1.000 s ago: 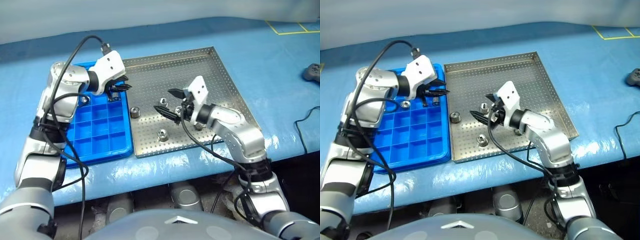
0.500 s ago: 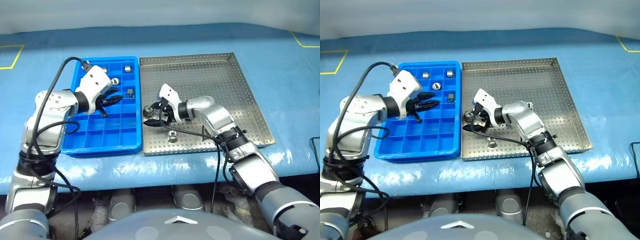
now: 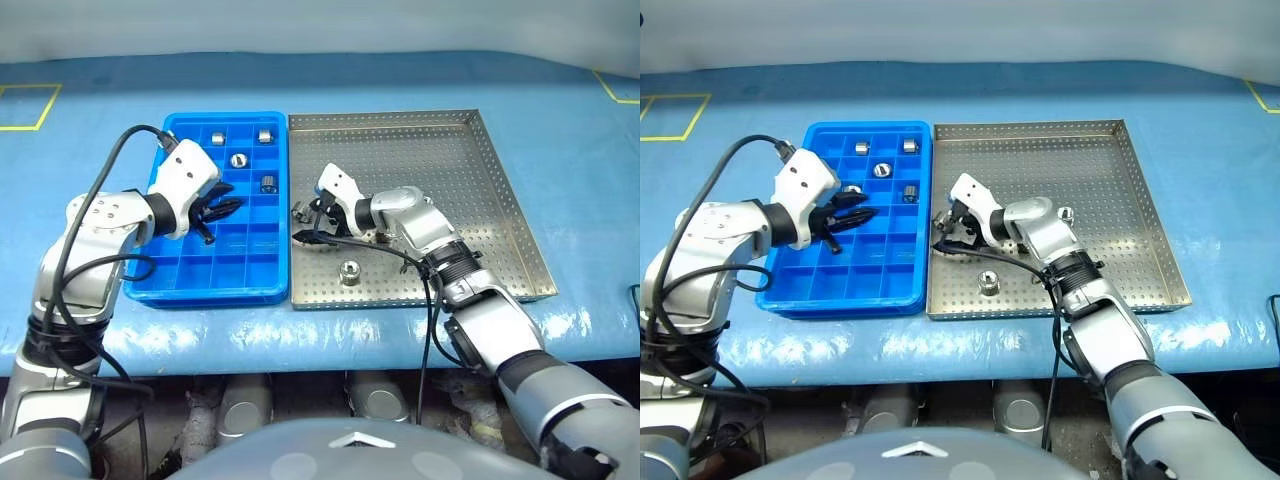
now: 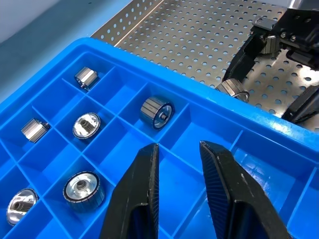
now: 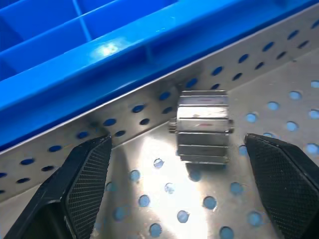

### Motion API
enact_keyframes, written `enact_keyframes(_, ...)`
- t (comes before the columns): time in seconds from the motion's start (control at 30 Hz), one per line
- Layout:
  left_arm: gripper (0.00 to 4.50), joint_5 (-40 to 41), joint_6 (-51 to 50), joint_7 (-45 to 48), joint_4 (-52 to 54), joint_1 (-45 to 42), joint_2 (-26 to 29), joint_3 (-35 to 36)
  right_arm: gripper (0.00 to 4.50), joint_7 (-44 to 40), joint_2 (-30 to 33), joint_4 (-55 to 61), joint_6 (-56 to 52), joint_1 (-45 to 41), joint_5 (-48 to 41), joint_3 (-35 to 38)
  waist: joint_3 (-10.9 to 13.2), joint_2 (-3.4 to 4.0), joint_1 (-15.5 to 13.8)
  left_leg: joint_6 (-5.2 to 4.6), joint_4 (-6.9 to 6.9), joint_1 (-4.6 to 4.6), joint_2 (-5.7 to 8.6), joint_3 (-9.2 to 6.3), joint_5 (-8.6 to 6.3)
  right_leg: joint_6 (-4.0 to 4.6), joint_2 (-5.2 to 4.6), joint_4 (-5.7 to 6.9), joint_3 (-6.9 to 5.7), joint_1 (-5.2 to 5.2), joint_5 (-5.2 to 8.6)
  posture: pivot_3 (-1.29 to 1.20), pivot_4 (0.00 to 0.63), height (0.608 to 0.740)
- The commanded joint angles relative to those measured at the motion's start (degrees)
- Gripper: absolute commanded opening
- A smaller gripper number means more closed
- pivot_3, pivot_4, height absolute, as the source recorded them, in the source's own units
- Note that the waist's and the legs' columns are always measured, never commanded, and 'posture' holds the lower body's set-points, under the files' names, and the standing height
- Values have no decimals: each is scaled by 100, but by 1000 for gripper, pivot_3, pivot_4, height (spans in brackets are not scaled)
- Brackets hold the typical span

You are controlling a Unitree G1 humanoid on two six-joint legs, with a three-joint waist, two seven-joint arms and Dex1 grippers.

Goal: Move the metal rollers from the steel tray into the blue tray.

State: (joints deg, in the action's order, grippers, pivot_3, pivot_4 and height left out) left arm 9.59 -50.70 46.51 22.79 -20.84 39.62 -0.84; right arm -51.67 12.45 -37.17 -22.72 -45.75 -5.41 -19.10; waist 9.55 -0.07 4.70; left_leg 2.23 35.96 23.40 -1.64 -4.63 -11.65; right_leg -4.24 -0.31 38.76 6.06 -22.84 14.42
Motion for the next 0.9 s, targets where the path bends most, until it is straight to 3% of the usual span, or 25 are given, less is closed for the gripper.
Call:
enact_keyframes(0.03, 1377, 136, 65, -92, 171, -50, 17, 11, 4500, 245, -87, -98, 182, -192, 43, 292, 0, 0, -6, 0, 0, 0, 0, 0, 0, 2, 0, 1, 0, 0, 1, 40, 150, 740)
enact_keyframes(0.07, 1377, 151, 73, -120, 157, -50, 7, -11, 4500, 315, -100, -134, 199, -209, 67, 336, 0, 0, -10, 0, 0, 1, 0, 0, 0, 4, 0, 0, 0, 0, 1, 34, 150, 740)
enact_keyframes(0.17, 1347, 186, 89, -183, 111, -55, -32, -53, 3894, 498, -141, -218, 227, -249, 94, 469, 0, 0, -11, 1, -2, 4, 3, 0, 0, 11, -4, -2, 0, 0, -1, 30, 150, 740)
enact_keyframes(0.4, 1347, 261, 121, -269, 24, -30, -15, -76, 1653, 666, -216, 14, 252, -159, 42, 670, 0, 0, 3, 1, -7, 6, 4, 0, -1, 18, -5, -3, -1, -4, 0, 23, 150, 740)
enact_keyframes(0.7, 1347, 352, 113, -393, -29, 83, 29, 57, 1653, 750, -233, 916, 51, 51, -71, 799, 1, 0, 13, 1, -10, 7, 4, -1, -1, 18, -6, -4, -1, -6, 1, 15, 150, 740)
enact_keyframes(0.9, 1347, 344, 47, -701, -29, 463, 197, 792, 1653, 726, -437, 2298, -421, 114, -256, 596, 1, 0, 44, 1, -13, 17, 1, 0, -1, 20, -4, -1, -1, -23, 2, 18, 150, 740)
